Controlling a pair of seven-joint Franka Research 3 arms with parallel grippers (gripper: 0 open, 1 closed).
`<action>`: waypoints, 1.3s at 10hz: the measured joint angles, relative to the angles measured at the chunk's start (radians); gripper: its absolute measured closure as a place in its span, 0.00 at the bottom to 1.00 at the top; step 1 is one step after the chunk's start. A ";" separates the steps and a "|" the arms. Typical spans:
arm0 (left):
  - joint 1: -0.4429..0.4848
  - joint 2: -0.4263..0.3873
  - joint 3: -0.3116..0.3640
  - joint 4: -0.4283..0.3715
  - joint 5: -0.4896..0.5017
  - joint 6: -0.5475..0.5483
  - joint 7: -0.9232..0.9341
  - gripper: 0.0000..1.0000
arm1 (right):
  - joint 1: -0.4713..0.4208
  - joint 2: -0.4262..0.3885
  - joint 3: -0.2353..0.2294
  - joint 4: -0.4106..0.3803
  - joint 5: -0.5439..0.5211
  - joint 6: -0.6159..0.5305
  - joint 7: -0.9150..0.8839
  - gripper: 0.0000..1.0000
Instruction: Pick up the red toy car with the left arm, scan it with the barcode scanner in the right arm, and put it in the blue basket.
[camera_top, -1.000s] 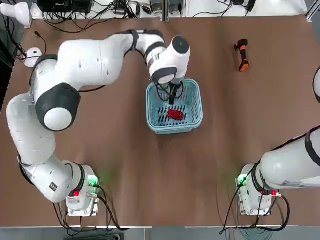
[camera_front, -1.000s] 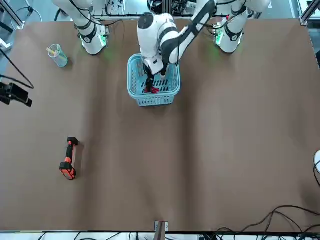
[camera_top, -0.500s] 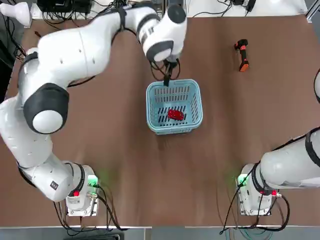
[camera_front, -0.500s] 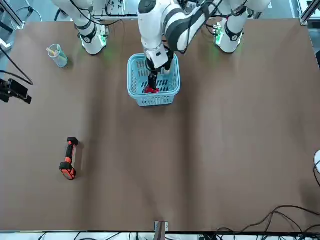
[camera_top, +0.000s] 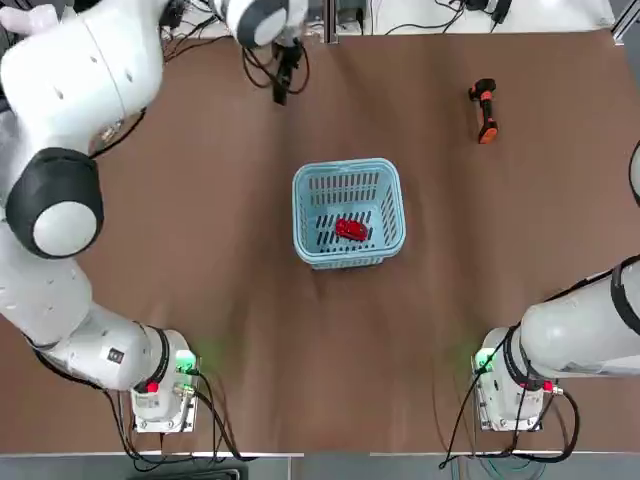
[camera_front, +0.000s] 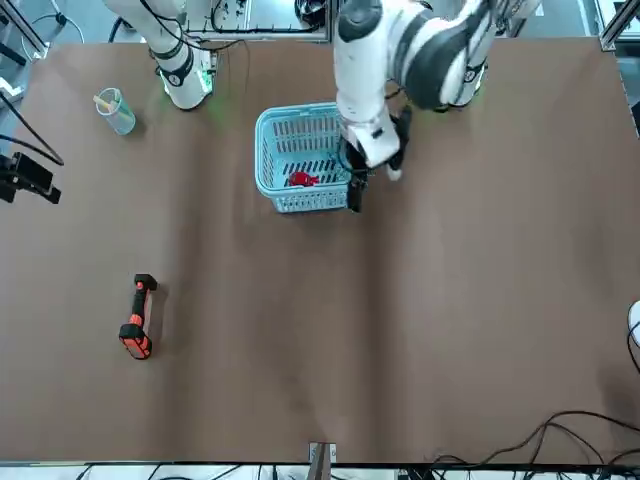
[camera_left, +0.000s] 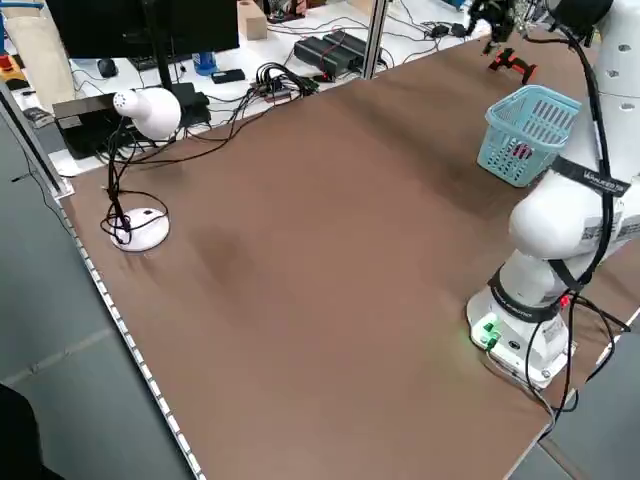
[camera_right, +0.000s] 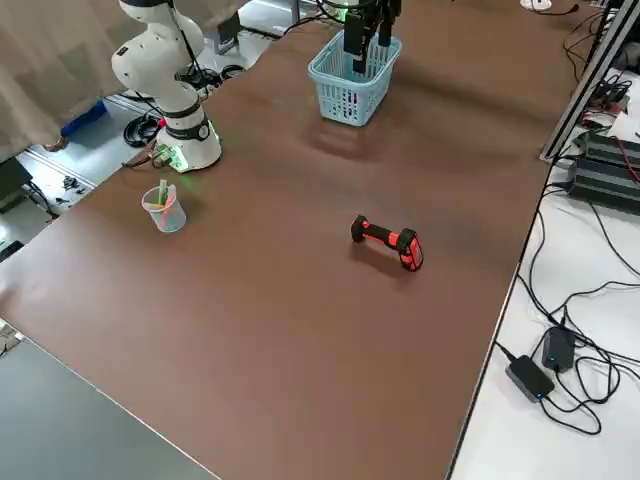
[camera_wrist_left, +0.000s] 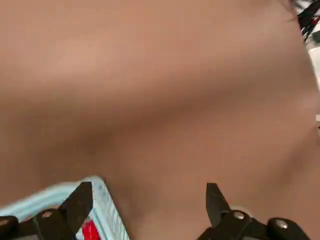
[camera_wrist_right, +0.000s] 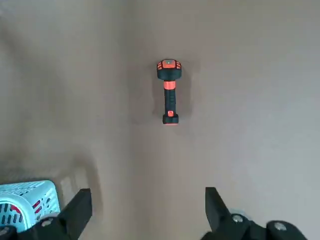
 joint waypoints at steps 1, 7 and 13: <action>0.047 -0.016 0.000 -0.003 -0.003 -0.004 0.089 0.00 | 0.000 0.000 0.000 -0.002 -0.009 0.002 -0.030 0.00; 0.275 -0.148 0.056 -0.037 -0.127 -0.007 0.682 0.00 | 0.014 0.001 0.003 -0.045 0.006 0.006 0.006 0.00; 0.275 -0.258 0.274 -0.028 -0.227 -0.122 1.409 0.00 | 0.013 0.000 -0.003 -0.045 0.005 0.010 0.026 0.00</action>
